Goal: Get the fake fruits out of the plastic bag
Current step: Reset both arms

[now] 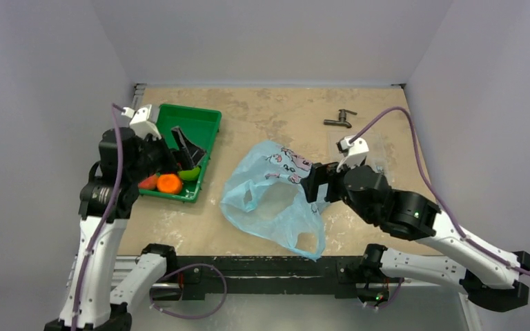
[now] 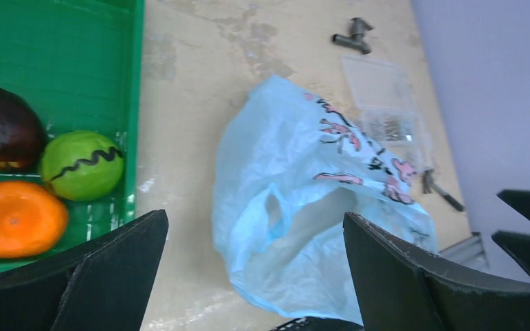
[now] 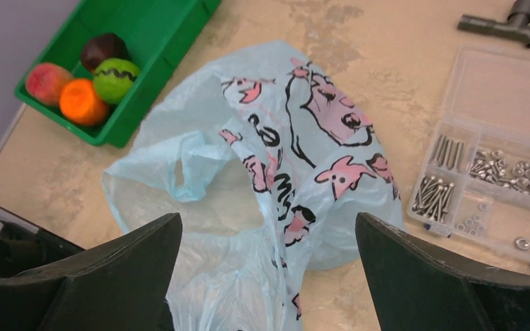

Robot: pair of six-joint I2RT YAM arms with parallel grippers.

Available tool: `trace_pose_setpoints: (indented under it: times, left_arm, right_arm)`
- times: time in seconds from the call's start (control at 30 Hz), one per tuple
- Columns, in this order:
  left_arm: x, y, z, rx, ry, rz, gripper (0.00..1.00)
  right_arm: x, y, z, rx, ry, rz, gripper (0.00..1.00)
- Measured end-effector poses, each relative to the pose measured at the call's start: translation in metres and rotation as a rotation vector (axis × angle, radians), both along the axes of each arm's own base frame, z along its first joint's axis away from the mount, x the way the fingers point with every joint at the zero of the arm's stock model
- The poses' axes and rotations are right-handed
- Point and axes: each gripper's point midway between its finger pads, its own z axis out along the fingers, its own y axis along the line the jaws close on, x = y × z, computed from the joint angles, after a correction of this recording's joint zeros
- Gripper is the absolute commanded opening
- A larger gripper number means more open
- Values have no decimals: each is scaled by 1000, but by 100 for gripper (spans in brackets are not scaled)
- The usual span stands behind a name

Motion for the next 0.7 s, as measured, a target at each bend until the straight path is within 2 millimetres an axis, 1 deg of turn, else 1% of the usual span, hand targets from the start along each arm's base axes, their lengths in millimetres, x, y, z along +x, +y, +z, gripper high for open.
trace_pose_setpoints:
  times: [0.07,0.13,0.17,0.27,0.4,0.5,0.6,0.7]
  left_arm:
    - [-20,-6,18,-61,-38,-21,98]
    - [-39,-8,37,-97,-89,-28,98]
    - [-47,-7,47,-106,-126,-27,98]
    - [-72,-1,76,-125,-245,-10,98]
    - [-102,6,110,-144,-399,12,98]
    - [-112,8,120,-151,-439,14,98]
    - [-113,8,117,-150,-424,17,97]
    - [-113,9,113,-158,-401,27,97]
  right_arm:
    - [0,-8,24,24,-27,-22,99]
    - [0,-17,50,52,-60,-40,99]
    - [0,-23,67,73,-85,-51,99]
    - [-1,-37,105,135,-150,-82,99]
    - [-4,-61,139,200,-223,-124,99]
    - [-6,-74,153,235,-266,-151,99]
    - [-6,-81,158,263,-299,-170,99]
    - [-6,-84,157,277,-321,-170,99]
